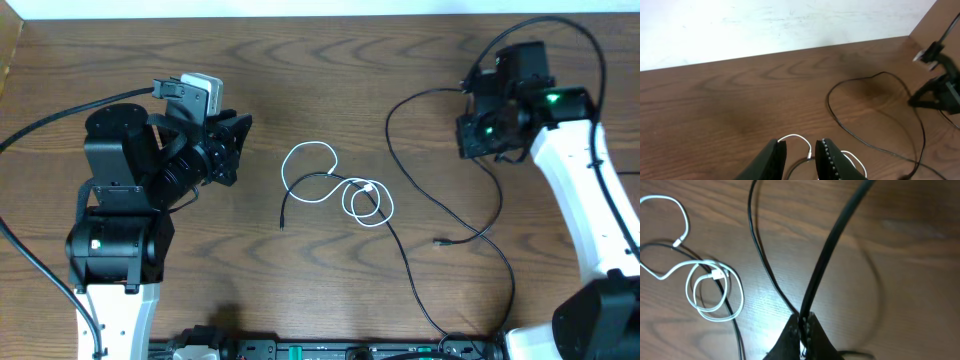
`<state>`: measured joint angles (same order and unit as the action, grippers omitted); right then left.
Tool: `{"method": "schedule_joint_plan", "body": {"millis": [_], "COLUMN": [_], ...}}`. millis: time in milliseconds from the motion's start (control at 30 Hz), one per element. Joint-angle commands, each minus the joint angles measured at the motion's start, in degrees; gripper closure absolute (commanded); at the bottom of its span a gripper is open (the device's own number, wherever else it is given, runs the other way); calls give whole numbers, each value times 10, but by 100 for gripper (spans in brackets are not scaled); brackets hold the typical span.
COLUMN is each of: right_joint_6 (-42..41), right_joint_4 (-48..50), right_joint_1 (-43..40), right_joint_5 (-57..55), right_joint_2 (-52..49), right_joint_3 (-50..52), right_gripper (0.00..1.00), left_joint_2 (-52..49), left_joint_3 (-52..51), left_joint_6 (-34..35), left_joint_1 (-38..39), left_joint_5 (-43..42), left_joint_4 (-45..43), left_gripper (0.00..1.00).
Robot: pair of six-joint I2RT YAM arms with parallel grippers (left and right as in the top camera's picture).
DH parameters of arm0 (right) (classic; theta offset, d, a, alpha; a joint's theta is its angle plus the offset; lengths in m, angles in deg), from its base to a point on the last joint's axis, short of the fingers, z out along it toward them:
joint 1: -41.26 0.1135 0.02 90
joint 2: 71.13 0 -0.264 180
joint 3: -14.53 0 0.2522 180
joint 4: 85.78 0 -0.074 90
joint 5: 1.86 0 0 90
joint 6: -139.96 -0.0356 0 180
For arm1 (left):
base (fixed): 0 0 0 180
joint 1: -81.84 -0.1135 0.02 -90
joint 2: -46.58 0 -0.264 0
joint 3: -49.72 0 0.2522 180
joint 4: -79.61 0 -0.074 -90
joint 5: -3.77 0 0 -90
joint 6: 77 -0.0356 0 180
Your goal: Untangle cables
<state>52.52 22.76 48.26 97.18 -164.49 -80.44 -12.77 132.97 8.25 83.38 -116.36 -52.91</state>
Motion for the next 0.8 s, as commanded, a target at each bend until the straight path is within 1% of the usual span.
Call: {"method": "schedule_joint_plan", "body": {"millis": [0, 33, 133, 233, 333, 367, 400, 467, 633, 700, 767], "right_joint_6": [0, -4, -4, -5, -14, -18, -19, -25, -45, -58, -68], "right_joint_4": [43, 55, 74, 104, 135, 145, 148, 157, 172, 174, 175], "right_joint_1": [12, 14, 24, 31, 38, 38, 39, 39, 46, 53, 63], "right_joint_5": [38, 38, 33, 31, 31, 31, 31, 27, -25, -49, -59], "right_joint_2": [-21, -30, -78, -121, -156, -168, -176, -197, -229, -229, -224], "right_joint_3": [37, 43, 46, 45, 45, 45, 45, 45, 45, 45, 43], "right_gripper": [91, 88, 87, 82, 72, 66, 64, 53, 51, 52, 55], "left_joint_2": [4, 4, 4, 4, 4, 4, 4, 4, 4, 4, 4], "left_joint_3": [-1, -1, -1, -1, -1, -1, -1, -1, -1, -1, -1], "left_joint_6": [-6, -6, -6, -6, -9, -12, -13, -19, -25, -28, -32], "left_joint_1": [-3, -3, -3, -3, -3, -3, -3, -3, -3, -3, -3], "left_joint_5": [-10, -10, -10, -10, -10, -9, -9, -10, -10, -9, -9], "left_joint_4": [-2, -2, -4, -4, -4, -4, -4, -4, -4, -4, -4], "left_gripper": [75, 75, 75, 75, 75, 75, 75, 75, 75, 75, 75]}}
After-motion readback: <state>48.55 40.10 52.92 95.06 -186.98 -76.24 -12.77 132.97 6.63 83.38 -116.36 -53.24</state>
